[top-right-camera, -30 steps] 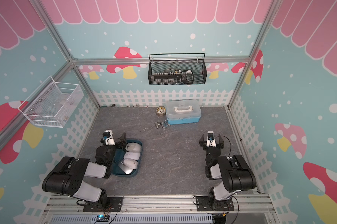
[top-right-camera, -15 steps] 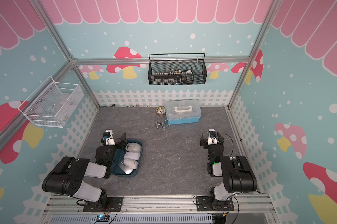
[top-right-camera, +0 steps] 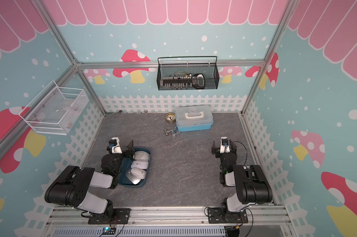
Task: Put the mouse in the storage box
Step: Reset both arms
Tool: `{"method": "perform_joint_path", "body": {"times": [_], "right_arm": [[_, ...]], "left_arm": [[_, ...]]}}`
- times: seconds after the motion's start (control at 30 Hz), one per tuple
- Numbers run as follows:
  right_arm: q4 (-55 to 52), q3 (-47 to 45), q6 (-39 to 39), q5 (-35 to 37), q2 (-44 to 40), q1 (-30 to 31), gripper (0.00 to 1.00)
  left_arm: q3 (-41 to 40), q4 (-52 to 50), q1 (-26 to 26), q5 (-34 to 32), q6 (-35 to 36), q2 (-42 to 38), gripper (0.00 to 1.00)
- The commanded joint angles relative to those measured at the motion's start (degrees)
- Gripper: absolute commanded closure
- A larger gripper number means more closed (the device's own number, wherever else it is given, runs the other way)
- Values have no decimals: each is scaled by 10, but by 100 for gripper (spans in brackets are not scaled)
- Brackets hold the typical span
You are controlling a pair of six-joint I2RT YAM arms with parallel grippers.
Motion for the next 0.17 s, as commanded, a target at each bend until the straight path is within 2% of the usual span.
{"method": "perform_joint_path", "body": {"times": [0.0, 0.13], "right_arm": [[-4, 1, 6, -3, -3, 0, 1], [1, -4, 4, -7, -6, 0, 1]], "left_arm": [[8, -1, 3, 7, 4, -1, 1], [8, -1, 3, 7, 4, -1, 1]]}}
